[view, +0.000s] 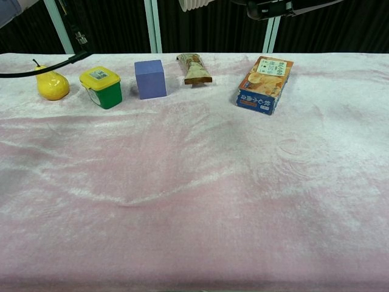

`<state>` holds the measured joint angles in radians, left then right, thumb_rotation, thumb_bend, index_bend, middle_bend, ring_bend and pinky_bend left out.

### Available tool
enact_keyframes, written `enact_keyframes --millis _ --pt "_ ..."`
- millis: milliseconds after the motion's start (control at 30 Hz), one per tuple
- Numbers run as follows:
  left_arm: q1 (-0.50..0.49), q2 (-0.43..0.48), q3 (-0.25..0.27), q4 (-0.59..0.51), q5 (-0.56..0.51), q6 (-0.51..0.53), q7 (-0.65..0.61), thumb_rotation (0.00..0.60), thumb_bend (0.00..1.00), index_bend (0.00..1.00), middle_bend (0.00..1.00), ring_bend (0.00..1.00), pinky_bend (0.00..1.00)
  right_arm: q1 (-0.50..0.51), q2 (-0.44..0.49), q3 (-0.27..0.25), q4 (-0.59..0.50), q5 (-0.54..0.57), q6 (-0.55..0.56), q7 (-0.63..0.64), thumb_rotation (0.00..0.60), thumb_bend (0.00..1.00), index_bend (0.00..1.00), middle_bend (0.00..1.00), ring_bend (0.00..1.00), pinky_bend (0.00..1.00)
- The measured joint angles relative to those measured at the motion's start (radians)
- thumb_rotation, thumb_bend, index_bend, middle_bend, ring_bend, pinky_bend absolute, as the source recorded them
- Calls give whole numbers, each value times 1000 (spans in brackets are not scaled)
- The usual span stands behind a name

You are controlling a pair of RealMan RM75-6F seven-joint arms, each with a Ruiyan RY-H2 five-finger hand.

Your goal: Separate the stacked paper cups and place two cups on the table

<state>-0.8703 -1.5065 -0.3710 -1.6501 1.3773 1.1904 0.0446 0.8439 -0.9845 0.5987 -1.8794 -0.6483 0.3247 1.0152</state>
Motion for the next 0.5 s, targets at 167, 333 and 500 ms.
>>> enact_keyframes --millis 167,333,500 --pt "-2 -5 4 7 12 15 9 600 367 499 175 0 0 -2 3 2 -1 18 -5 -19 600 321 618 451 592 533" --pt "2 -2 4 5 14 28 3 600 366 485 176 0 0 -6 7 8 -1 31 -11 -33 600 323 620 453 592 533" --pt "5 3 1 4 16 35 -4 600 368 476 180 0 0 -5 7 6 3 41 -14 -46 600 351 627 457 592 533"
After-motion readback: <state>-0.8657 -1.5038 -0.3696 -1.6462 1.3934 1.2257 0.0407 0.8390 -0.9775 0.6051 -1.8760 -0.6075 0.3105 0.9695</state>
